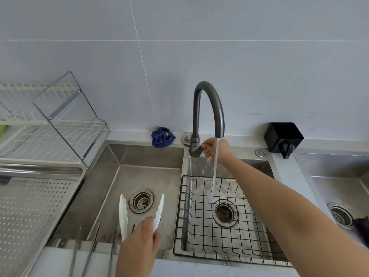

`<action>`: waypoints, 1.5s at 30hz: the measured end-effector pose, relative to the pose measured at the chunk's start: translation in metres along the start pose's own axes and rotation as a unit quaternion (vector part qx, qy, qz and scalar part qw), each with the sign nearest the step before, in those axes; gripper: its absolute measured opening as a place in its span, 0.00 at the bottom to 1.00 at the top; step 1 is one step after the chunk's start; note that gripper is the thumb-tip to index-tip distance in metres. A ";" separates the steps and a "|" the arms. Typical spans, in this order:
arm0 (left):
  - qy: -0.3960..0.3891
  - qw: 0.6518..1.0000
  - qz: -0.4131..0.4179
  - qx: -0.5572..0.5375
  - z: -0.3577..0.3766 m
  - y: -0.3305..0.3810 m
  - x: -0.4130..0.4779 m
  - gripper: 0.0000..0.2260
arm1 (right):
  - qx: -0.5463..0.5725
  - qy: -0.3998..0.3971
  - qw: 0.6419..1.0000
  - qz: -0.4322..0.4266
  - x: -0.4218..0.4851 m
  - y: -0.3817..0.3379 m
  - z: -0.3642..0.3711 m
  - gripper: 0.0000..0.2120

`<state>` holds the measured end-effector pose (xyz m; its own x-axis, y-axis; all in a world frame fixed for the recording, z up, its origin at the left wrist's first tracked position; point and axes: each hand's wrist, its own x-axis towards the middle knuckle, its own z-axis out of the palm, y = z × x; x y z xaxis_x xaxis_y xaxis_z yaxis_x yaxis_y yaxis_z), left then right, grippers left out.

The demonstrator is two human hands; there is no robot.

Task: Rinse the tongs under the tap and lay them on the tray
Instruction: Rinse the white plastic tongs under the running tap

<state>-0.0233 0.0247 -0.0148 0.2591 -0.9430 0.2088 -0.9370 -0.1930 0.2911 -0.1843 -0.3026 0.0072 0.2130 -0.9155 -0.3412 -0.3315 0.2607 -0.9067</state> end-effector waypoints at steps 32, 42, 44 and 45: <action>0.000 0.997 0.074 0.022 -0.011 0.031 0.028 0.16 | -0.093 -0.026 0.995 0.018 -0.132 0.078 0.033 0.16; -0.025 0.983 0.172 0.052 0.007 0.027 0.072 0.19 | 0.050 0.011 0.999 -0.011 -0.182 0.043 0.093 0.11; -0.012 0.982 0.186 0.044 0.010 0.027 0.075 0.23 | -0.006 0.095 0.995 -0.005 -0.174 0.040 0.099 0.12; -0.001 0.981 0.189 0.034 0.010 0.028 0.074 0.26 | -0.040 0.124 0.991 -0.005 -0.170 0.040 0.101 0.12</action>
<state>-0.0330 -0.0534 -0.0003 -0.1097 -0.9513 0.2882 -0.9797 0.1525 0.1304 -0.1414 -0.1053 0.0038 -0.0124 -0.9674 -0.2529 -0.4046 0.2361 -0.8835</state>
